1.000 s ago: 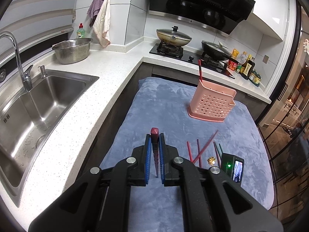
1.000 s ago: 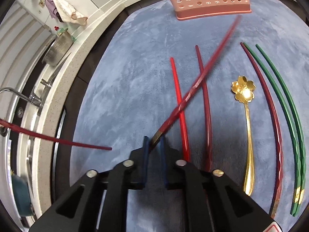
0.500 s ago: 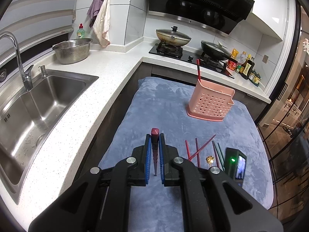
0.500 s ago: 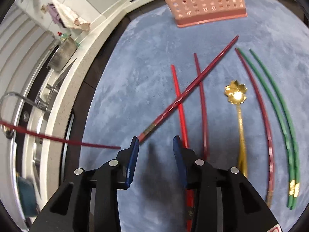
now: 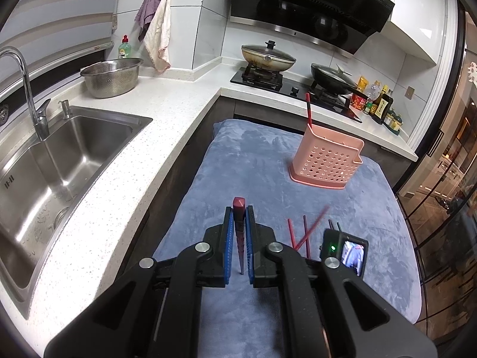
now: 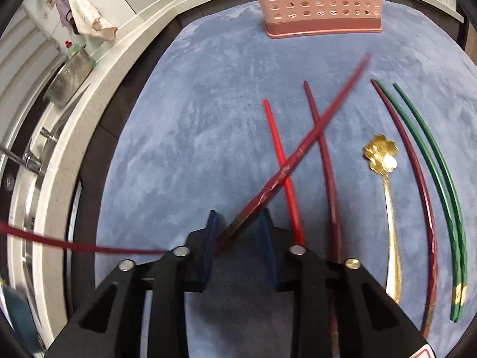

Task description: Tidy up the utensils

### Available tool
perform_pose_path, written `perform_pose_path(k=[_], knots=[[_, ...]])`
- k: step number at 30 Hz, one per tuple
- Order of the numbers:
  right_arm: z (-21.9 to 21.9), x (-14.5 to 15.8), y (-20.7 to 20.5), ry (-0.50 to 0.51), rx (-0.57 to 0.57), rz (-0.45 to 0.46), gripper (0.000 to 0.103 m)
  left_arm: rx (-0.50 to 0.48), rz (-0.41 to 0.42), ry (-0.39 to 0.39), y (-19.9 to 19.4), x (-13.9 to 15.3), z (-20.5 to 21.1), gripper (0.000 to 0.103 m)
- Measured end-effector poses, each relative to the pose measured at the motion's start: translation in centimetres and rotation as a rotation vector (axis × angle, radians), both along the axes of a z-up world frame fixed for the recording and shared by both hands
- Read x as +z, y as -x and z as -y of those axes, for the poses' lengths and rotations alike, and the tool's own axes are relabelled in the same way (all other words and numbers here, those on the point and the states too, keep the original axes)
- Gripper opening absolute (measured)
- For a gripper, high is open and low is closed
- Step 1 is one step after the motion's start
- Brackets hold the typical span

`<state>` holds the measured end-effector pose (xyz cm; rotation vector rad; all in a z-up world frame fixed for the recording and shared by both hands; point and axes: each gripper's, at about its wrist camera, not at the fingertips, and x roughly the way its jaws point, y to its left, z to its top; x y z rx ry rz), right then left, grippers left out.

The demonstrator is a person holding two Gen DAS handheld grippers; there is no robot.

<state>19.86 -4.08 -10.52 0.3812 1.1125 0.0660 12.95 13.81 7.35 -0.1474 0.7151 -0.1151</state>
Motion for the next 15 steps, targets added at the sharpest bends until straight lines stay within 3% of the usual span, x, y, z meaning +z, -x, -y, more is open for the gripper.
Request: perform_pose_path(k=[4,15], knots=[[1.0,-0.2,1.3,-0.007,0.026,-0.012,0.007,-0.004,0.003,-0.007,0.0,0.0,0.1,0.007],[2.4,1.9,5.2,0.04,0.105,0.031,0.007,0.001,0.007,-0.015,0.4,0.3,0.8,0.007]])
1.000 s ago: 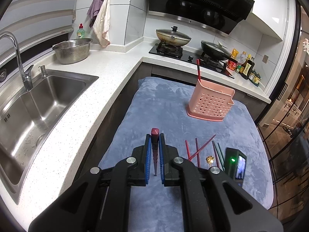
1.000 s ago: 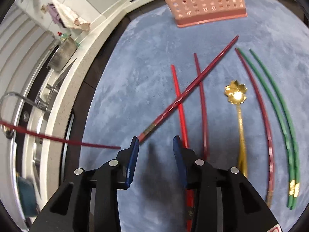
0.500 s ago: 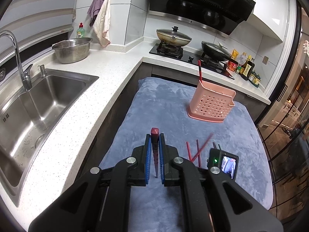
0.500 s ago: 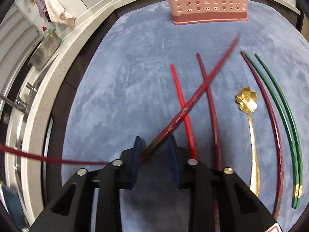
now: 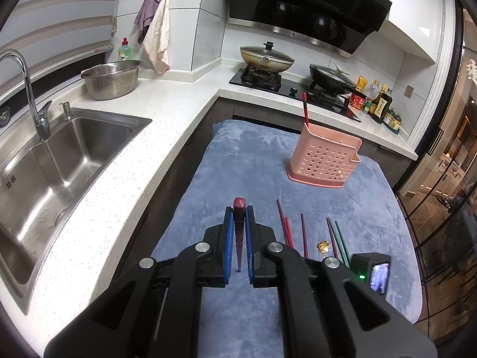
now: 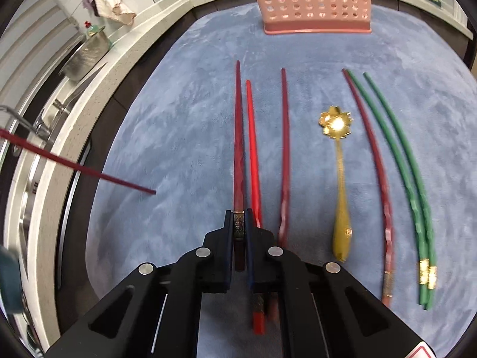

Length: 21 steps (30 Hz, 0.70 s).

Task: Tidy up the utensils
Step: 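Carry the dark red chopsticks in both tools up over the pink holder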

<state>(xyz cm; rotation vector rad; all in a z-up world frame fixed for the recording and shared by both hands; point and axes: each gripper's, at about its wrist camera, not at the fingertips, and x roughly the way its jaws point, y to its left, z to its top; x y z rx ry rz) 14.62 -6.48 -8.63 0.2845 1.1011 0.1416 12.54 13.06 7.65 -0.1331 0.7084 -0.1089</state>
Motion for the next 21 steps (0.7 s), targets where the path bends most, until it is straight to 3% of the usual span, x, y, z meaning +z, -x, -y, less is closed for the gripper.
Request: perform_pose_path(k=[10,21], knots=[[4.4,6.3,1.7,-0.017,-0.035,0.122,0.007,-0.007,0.041,-0.005,0.1,1.8,1.9,0.007],[10.2,14.5,0.3,-0.002,-0.09,0.278,0.007,-0.042,0.096,-0.009,-1.4,4.3,5.8,0.007]])
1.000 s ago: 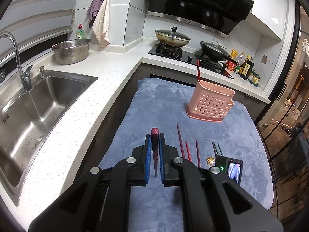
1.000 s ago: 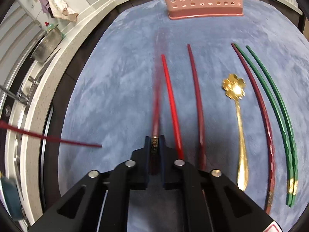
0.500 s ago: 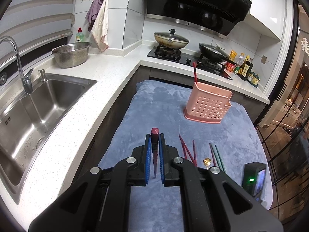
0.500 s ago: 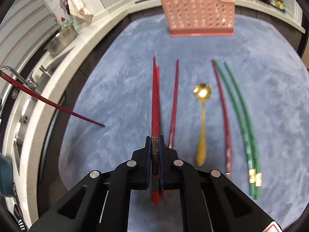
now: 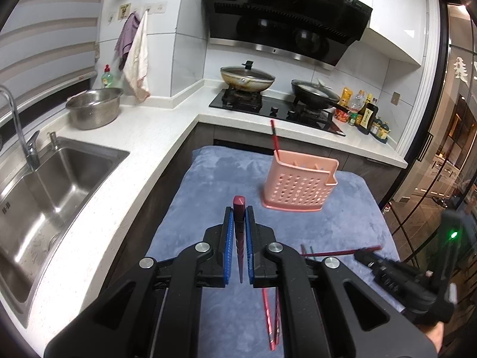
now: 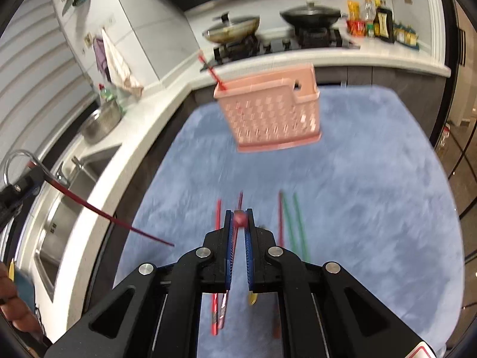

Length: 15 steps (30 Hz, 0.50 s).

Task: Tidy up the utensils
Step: 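Carry the dark red chopsticks in both tools up over the pink holder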

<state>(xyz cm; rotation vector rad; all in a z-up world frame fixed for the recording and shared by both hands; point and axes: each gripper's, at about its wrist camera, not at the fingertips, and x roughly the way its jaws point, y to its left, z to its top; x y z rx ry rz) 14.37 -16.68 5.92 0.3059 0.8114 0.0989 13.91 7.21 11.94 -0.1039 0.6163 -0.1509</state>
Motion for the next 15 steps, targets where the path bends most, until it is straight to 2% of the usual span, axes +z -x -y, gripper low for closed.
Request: perform_pose_path(k=[9,15], knots=[[4.5,5.6,-1.7,0.018,-0.032,0.098,0.007,-0.025,0.011,0.008,-2.6,1.2,3.1,0.007],[6.6,9.1,-4.1,0.01,-0.04,0.166,0.007,-0.05,0.041,0.019,-5.0,3.8,5.0,0.007]])
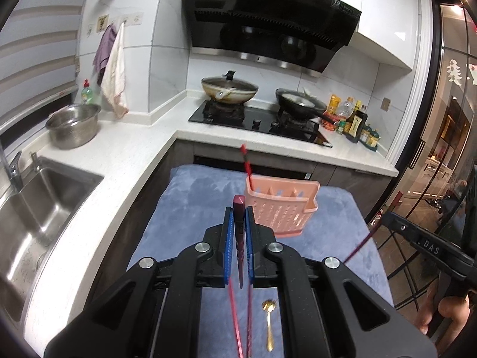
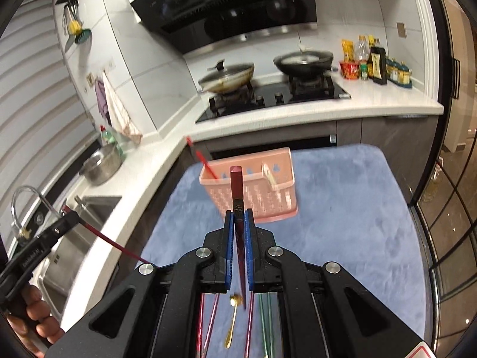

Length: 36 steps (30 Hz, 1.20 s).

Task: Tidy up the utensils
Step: 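Carry the dark red chopsticks in both tools up over the pink holder, then lower both chopsticks into the pink holder and open both tools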

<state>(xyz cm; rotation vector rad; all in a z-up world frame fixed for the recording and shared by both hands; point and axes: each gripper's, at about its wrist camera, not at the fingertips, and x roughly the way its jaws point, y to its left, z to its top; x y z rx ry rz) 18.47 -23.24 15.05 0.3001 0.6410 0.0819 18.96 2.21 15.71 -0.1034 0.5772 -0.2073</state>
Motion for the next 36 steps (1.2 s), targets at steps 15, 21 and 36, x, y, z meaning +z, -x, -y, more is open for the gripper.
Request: perform_pose_path(k=[15,21,36], knots=[[3.2,7.2,-11.6,-0.057,-0.02,0.194,0.007,-0.027,0.192,0.01,-10.5,8.5,5.8,0.007],[3.6,4.4,-16.2,-0.065,-0.023,0.145,0.007,-0.02,0.166,-0.013,-15.0,6.2,7.1,0.007],[3.8,-1.7,-19.3,-0.019,-0.03,0.023,0.011,0.009,0.007,-0.043,-19.4,-0.6,7.4,0.008]])
